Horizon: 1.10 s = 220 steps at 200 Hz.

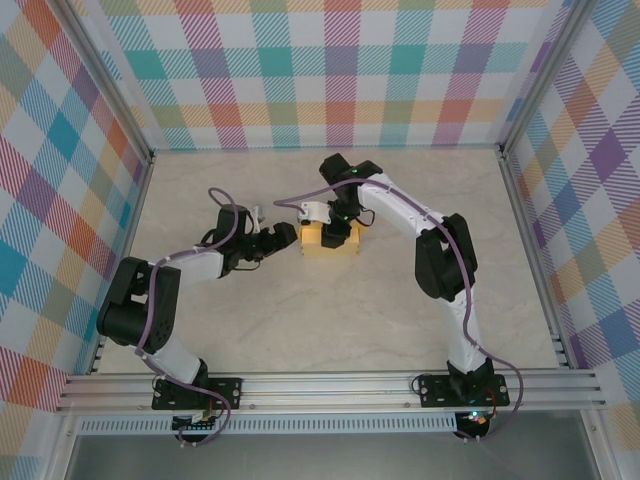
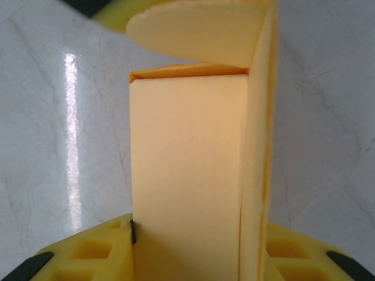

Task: Fold the paper box

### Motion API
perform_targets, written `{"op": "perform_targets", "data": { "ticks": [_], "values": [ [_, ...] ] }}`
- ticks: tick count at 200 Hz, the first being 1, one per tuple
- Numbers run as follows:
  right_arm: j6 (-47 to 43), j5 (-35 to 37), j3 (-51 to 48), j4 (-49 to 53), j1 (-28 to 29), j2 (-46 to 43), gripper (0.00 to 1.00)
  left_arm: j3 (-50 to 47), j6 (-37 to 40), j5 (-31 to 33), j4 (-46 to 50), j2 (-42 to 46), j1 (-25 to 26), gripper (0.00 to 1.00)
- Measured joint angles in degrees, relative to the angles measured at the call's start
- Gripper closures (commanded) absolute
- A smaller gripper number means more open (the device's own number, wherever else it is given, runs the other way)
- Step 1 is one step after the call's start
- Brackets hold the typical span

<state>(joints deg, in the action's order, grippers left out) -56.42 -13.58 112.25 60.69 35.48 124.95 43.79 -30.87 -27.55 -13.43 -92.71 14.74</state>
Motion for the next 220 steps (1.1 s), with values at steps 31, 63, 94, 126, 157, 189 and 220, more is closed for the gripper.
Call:
{"op": "perform_targets", "data": {
  "ticks": [31, 63, 94, 126, 157, 189, 220],
  "values": [
    [0.0, -1.4, 0.0, 1.5, 0.0, 0.0, 0.72, 0.3, 5.0, 2.8, 1.4, -0.1, -0.6, 0.1],
    [0.0, -2.0, 0.0, 2.0, 0.0, 0.0, 0.72, 0.4, 6.3, 2.8, 0.9, -0.1, -0.6, 0.09],
    [-0.1, -2.1, 0.0, 2.0, 0.0, 0.0, 0.71, 0.4, 6.1, 1.4, -0.5, 0.3, -0.6, 0.09],
    [-0.2, -2.1, 0.0, 2.0, -0.1, 0.0, 0.67, 0.4, 6.1, -1.2, -1.2, 1.1, -0.2, 0.09],
    [0.0, -1.7, -0.3, 1.4, 0.0, 0.0, 0.61, 0.1, 6.1, -1.4, -3.0, 1.2, 0.8, 0.1],
    [0.1, -1.0, -2.9, -1.5, 0.0, -1.2, 0.54, -0.5, 6.0, -0.8, -3.8, 0.5, 1.5, 0.1],
    [-0.3, 1.2, -5.8, -6.2, 0.2, -2.6, 0.46, -0.5, 5.1, -0.7, -5.6, -1.3, 1.5, 0.11]
  ]
}}
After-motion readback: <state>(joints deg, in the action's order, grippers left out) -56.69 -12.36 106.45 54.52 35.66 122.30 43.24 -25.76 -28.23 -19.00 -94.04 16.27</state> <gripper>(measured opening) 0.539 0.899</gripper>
